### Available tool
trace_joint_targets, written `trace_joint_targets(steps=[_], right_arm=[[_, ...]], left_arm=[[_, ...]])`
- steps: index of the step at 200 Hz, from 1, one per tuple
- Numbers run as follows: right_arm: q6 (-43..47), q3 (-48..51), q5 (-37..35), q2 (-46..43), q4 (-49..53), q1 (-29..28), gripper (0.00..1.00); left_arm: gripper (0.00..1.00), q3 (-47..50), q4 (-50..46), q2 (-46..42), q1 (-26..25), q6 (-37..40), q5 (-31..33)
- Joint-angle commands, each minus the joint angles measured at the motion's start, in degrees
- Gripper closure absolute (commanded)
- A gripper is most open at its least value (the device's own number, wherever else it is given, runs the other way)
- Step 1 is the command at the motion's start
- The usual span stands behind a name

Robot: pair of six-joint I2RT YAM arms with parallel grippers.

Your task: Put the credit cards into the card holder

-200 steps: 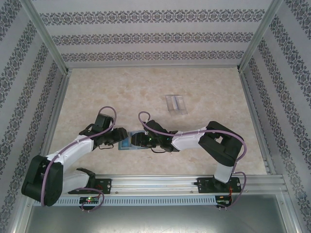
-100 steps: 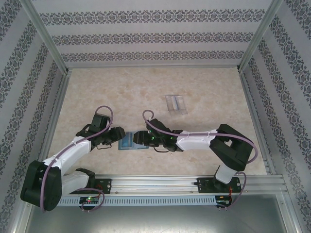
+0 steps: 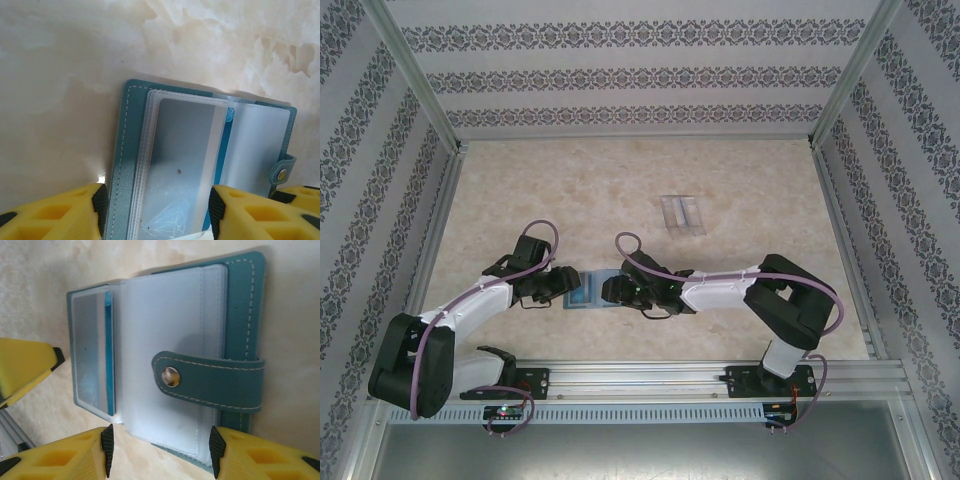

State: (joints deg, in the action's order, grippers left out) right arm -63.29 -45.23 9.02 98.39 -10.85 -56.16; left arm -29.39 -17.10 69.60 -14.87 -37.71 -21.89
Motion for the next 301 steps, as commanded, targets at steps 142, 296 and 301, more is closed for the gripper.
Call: trace_joint_targets(steps=[142, 296, 301], right_arm=[[1.75, -6.11, -1.62, 3.24, 6.47, -1.66, 0.52], [3.78, -11.19, 1.66, 6.68, 5.36, -2.33, 0.48], [3.83, -11.03, 2.01, 6.56, 4.35, -2.29, 0.48]], left_arm=[[0.42, 0.12, 1.04, -0.44, 0.48, 0.96, -0.43], [0.43, 2.01, 4.0, -0.45, 0.54, -0.25, -2.36], [0.42, 1.93, 4.0, -0.43, 0.48, -0.22, -2.29]])
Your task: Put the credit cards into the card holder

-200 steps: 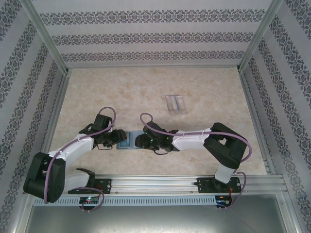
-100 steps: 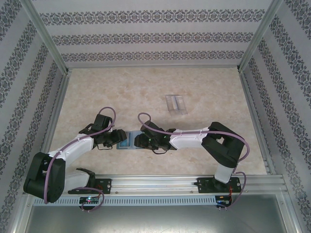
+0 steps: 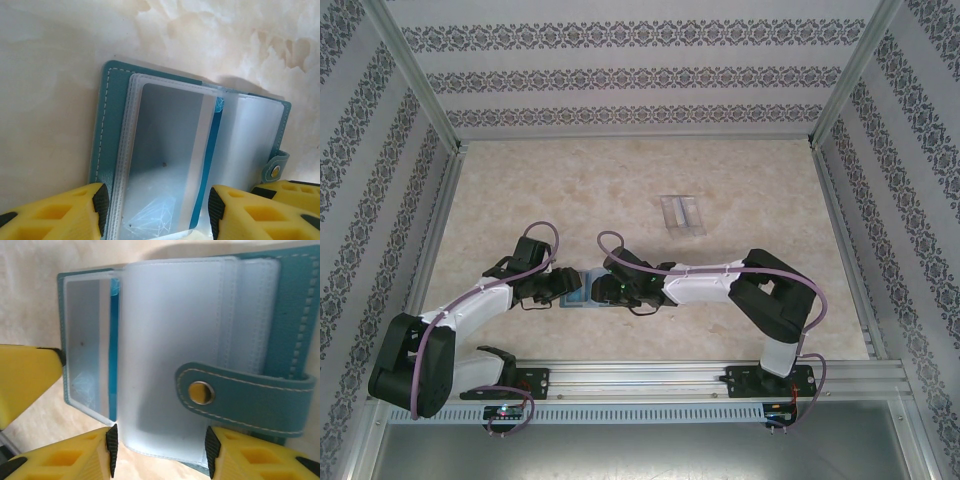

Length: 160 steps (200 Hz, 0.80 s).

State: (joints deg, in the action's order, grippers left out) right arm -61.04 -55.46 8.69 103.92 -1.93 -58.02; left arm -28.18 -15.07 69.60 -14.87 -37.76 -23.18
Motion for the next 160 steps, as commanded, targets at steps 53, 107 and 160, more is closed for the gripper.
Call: trace_joint_targets(steps=[53, 107, 160], right_arm=[[-0.2, 1.2, 4.99, 1.28, -11.04, 0.69, 0.49], [0.13, 1.74, -0.26, -3.34, -1.61, 0.81, 0.45], [-0.89, 1.29, -1.85, -2.84, 3.0, 0.29, 0.41]], left_arm=[[0.42, 0.95, 1.89, -0.61, 0.53, 0.01, -0.95], [0.43, 1.09, 1.74, -0.71, 0.51, 0.06, -0.69], [0.43, 0.63, 1.89, 0.03, 0.47, 0.32, -0.85]])
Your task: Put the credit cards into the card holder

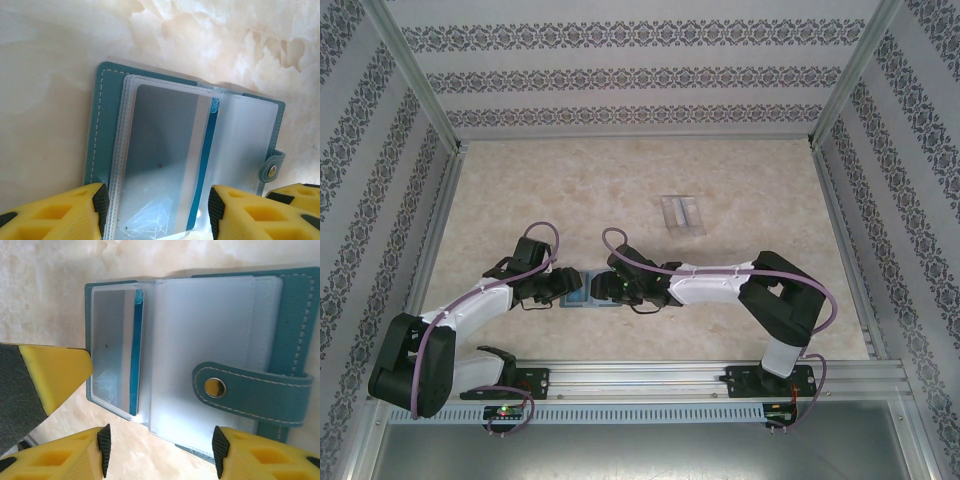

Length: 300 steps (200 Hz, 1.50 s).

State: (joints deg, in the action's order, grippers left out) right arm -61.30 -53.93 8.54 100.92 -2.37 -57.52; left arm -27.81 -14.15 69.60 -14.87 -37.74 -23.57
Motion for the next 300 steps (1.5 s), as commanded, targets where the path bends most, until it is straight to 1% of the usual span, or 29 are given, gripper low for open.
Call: trace_joint_targets(steps=[1, 39, 87, 134, 156, 196, 223, 258, 276, 300], right_arm=[[-0.65, -0.27, -1.64, 0.24, 3.43, -0.26, 0.41], [-0.67, -3.14, -2.26, 2.51, 6.86, -1.24, 0.41], [-0.86, -4.25, -2.03, 3.99, 7.12, -1.28, 0.4], [-1.44, -5.2, -0.94, 5.33, 6.04, -1.19, 0.41], [-2.44, -3.74, -0.16, 5.08, 2.23, -0.94, 0.41], [-3.1, -3.02, 3.93, 5.51, -3.88, 0.04, 0.41], [-2.86, -3.33, 4.69, 5.62, -5.07, 0.2, 0.41], [-3.5, -1.8, 5.56, 5.0, -9.62, 0.55, 0.41], [-3.7, -1.03, 6.59, 4.89, -12.54, 0.81, 0.41], [-4.34, -0.22, 8.1, 5.33, -16.89, 1.18, 0.41]], left_arm=[[0.43, 0.24, 0.97, 0.06, 0.47, 0.3, -0.48], [0.43, 0.06, 0.71, 0.16, 0.46, 0.48, -0.46], [0.43, 0.41, 1.17, 0.19, 0.5, 0.3, -0.64], [0.42, 0.51, 1.65, 0.51, 0.51, 0.12, -1.18], [0.43, 0.87, 2.39, 0.68, 0.5, -0.18, -1.82], [0.43, 1.19, 3.08, 0.7, 0.47, -0.39, -2.4], [0.43, 1.4, 2.97, 0.43, 0.54, -0.25, -2.36], [0.43, 1.82, 2.55, -0.45, 0.63, -0.22, -1.61], [0.42, 2.38, 2.03, -1.96, 1.87, -0.34, -0.98], [0.41, 2.6, 1.77, -4.09, 4.82, -0.46, -2.33]])
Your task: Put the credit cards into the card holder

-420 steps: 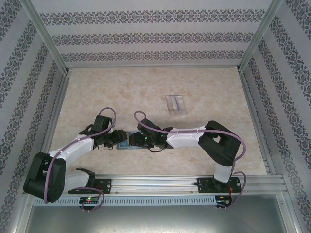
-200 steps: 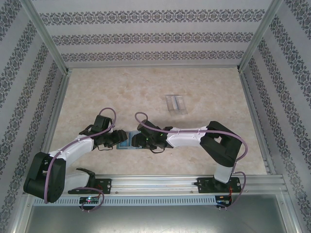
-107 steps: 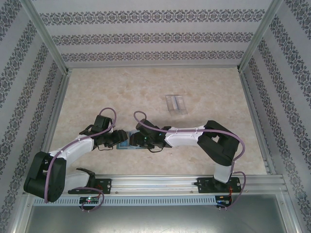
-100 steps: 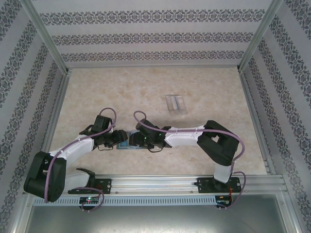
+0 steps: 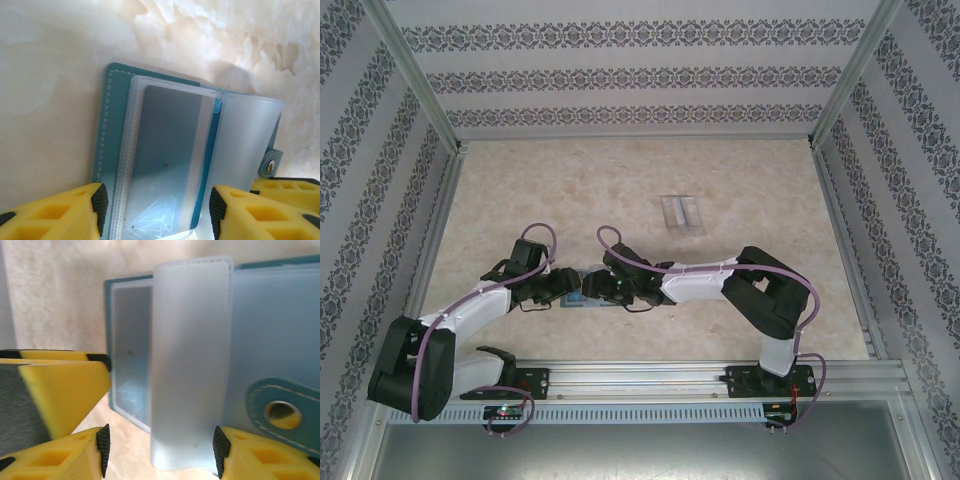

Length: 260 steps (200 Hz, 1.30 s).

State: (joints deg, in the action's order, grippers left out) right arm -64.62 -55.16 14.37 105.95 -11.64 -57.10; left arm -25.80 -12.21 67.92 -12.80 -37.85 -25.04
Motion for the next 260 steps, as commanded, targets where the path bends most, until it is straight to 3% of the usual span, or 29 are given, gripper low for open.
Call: trace_joint_targets(steps=[1, 74, 170, 260], right_arm=[[-1.07, 1.06, 2.3, 0.31, -7.79, 0.76, 0.41], [-0.9, -1.08, 5.21, 2.89, -11.38, 0.98, 0.42], [1.31, -8.28, 9.21, 8.75, -14.46, 1.75, 0.42], [7.15, -20.56, 19.05, 15.61, -19.52, 1.84, 0.42]], left_arm=[[0.41, 0.58, -0.22, -2.51, 2.81, -0.33, -0.92], [0.41, 0.18, 0.76, -1.82, 7.56, -0.4, -5.14], [0.4, -1.62, -1.08, -3.14, 11.05, -0.43, -5.37], [0.39, -4.82, -5.78, -4.57, 14.46, 0.58, -5.04]])
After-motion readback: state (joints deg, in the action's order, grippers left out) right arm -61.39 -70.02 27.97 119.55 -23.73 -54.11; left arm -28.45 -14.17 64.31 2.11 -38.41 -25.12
